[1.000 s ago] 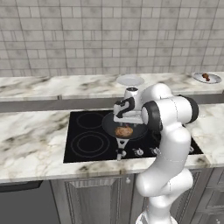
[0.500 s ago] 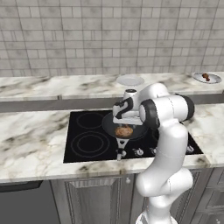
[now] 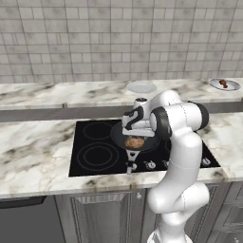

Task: Take the chicken drumsticks from the pan and place one on each plate on the dining counter.

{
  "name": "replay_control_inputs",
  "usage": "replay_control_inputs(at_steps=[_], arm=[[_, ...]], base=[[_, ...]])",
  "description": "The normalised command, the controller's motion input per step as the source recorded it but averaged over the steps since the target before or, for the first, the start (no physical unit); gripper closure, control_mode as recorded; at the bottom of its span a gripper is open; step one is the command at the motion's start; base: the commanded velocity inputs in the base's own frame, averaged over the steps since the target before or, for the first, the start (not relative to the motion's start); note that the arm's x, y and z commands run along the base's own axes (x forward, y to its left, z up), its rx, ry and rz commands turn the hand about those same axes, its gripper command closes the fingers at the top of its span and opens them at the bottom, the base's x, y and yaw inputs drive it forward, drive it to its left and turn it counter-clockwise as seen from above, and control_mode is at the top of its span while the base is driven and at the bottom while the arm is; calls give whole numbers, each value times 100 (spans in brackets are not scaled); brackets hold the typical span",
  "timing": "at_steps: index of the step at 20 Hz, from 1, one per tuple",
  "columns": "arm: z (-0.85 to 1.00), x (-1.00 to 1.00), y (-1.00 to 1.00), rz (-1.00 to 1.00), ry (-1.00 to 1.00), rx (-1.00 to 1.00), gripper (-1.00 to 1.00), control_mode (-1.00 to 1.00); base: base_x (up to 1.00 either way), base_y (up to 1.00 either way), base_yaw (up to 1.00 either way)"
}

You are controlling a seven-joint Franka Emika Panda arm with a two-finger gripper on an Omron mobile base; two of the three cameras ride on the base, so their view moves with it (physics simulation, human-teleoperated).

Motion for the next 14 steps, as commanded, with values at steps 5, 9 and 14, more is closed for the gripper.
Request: replay_control_inputs(at_steps=[5,9,14], arm=[[-5,0,0,0,0,0,-100,-100],[-7,0,0,0,0,0,-100,-100],[-8,0,0,0,0,0,100,-100]], base=[[0,0,0],[0,0,0],[0,0,0]])
